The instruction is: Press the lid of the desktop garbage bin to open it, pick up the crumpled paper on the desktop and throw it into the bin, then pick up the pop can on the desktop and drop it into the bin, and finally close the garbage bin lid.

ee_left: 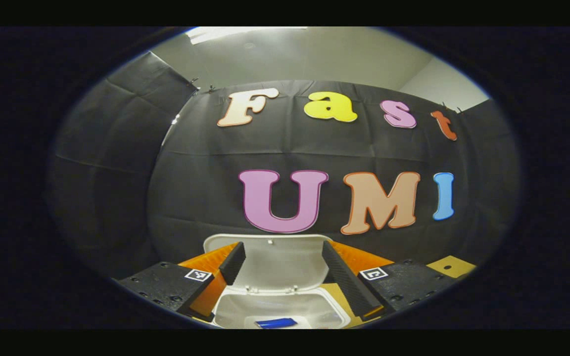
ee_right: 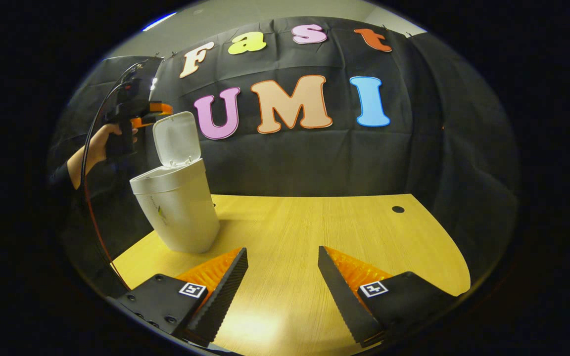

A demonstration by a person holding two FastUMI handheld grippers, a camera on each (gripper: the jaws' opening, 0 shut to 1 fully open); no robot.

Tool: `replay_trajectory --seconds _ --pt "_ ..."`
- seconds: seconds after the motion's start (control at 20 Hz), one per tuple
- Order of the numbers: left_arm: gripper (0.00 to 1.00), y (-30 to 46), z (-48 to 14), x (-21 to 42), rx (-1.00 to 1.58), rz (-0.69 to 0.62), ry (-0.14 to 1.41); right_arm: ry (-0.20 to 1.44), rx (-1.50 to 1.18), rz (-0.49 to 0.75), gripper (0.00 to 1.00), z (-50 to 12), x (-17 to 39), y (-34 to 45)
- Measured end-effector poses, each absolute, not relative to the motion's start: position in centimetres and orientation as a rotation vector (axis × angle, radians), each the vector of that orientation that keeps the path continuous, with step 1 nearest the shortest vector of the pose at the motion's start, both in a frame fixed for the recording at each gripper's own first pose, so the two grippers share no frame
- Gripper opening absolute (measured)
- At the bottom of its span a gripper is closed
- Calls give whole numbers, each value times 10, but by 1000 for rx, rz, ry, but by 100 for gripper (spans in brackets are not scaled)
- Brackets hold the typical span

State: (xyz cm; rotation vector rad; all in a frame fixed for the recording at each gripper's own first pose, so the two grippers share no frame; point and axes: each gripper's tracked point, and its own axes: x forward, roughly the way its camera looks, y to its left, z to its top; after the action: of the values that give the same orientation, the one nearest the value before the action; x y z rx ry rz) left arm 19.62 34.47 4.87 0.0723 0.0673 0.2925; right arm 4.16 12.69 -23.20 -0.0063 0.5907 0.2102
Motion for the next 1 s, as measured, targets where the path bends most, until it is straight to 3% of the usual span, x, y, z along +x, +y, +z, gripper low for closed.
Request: replay_trajectory --seconds 0.45,0.75,1.0 --pt "93 389 28 250 -2 329 229 600 23 112 96 -232 39 104" --pt "93 362 24 196 63 304 225 601 19 138 96 -233 43 111" --pt "93 332 -23 123 -6 287 244 615 4 209 96 -235 43 122"
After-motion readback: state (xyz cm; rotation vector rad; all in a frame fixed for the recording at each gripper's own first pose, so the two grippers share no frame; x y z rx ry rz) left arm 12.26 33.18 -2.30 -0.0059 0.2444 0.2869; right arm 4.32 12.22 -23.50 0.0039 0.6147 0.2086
